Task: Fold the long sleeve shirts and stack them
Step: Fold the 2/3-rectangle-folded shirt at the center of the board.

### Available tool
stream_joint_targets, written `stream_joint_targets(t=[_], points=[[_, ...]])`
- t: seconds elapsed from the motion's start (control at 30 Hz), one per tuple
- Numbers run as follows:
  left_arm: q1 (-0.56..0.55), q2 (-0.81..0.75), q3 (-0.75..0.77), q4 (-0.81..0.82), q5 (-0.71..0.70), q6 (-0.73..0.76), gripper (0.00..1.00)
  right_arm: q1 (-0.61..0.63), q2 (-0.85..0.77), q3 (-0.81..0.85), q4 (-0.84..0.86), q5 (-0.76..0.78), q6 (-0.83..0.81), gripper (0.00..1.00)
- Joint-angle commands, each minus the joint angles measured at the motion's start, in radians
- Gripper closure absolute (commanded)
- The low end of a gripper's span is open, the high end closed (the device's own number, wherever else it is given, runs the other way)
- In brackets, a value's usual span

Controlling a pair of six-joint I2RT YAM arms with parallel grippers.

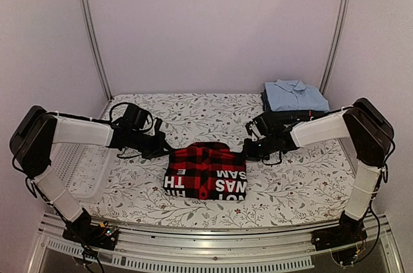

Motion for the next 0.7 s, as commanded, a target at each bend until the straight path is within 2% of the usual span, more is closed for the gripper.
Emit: stream_joint_targets(t=[0.0, 0.23, 0.57, 0.67], points=[[0.009, -0.039, -0.029, 0.041, -0.065, -0.009, 1.00, -0.014, -0.094, -0.022, 0.009, 0.073, 0.029, 1.00], [0.040, 0.062, 0.108, 0.011, -0.061, 0.062, 1.00, -0.023, -0.091, 0.027, 0.006, 0.156, 0.019, 1.00], [0.110, 0.265, 0.279, -0.022, 0.023, 0.103, 1.00, -0.077, 0.002, 0.077, 0.048, 0.157, 0.016, 1.00], [0.116, 0.273, 0.301, -0.035, 0.014, 0.104, 0.91, -0.077, 0.026, 0.103, 0.040, 0.147, 0.008, 0.98]])
